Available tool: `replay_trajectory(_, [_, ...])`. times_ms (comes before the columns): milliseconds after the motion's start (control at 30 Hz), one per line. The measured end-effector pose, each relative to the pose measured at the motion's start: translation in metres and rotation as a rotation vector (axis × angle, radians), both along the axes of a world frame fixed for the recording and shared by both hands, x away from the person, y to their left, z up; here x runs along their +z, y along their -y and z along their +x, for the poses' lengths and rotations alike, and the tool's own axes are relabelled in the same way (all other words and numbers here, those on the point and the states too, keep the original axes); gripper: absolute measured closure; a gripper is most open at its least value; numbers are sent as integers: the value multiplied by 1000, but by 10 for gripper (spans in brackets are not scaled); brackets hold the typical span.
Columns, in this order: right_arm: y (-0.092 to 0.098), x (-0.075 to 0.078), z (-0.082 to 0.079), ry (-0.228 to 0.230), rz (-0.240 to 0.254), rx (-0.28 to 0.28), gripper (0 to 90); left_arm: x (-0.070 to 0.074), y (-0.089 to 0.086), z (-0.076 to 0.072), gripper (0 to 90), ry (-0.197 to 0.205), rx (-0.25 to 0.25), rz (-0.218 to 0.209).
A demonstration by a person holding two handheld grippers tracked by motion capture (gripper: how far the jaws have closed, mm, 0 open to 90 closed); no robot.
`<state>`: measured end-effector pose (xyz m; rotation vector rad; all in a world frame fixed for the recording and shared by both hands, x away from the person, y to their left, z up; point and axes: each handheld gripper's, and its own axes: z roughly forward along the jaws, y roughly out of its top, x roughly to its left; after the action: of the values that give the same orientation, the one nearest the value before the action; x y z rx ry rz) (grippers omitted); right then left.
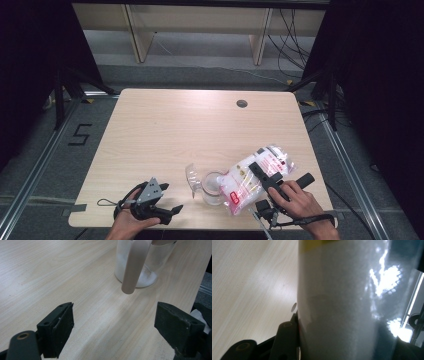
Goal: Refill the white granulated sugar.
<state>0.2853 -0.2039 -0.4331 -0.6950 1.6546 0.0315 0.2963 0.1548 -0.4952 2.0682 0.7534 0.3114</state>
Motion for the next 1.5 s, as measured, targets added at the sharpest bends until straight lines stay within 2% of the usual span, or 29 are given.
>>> replay_trajectory(100, [0,0,0,-3,-9,-9,593,1,-1,1,154,8,-1,28])
replay_trajectory(133, [0,0,0,3,-5,1,593,0,0,0,155,-2,-3,3])
replay_trajectory(233, [-1,2,0,-2,-15,-5,594,0,1,0,154,0,4,-6])
replay_trajectory(500, [0,2,0,0,-18,-5,596,0,0,0,155,-4,-4,2])
replay_trajectory(533, [0,1,-1,-1,-11,-10,597,0,1,-1,154,4,6,-7])
replay_trajectory(633, [0,1,-1,-2,-7,-13,597,0,0,0,154,-1,-2,2])
replay_trajectory(667, [0,1,-1,0,-9,-14,598,1,-1,1,155,8,-1,31])
replay_trajectory(733, [0,1,-1,8,-10,-7,598,1,-1,1,155,8,-1,29])
replay_trajectory(767, [-1,2,-1,12,-21,-2,598,0,0,0,154,-1,-2,1])
replay_trajectory(800, [-1,3,-1,14,-22,-1,598,0,0,0,154,-4,0,-4])
replay_trajectory(867, [-2,2,-3,12,-20,-10,599,0,1,0,154,0,2,-5])
replay_trajectory(1000, [-3,2,-2,25,-51,8,601,0,0,0,154,-4,-4,3])
replay_trajectory(1067, [-4,1,-2,23,-51,9,601,0,0,0,154,3,5,0])
replay_trajectory(1133, [-3,-1,-3,6,-30,-14,602,0,0,0,154,3,5,0])
replay_trajectory(1200, [-4,1,-2,11,-45,6,602,0,0,0,154,3,4,-1])
replay_trajectory(1433, [-3,0,-2,7,-33,-3,604,0,0,0,154,-3,-3,5])
replay_trajectory(1467, [-3,0,-2,7,-37,-2,604,0,0,0,154,3,-5,0])
replay_trajectory(1500, [-3,0,-2,10,-38,-1,604,-1,0,1,155,24,0,23])
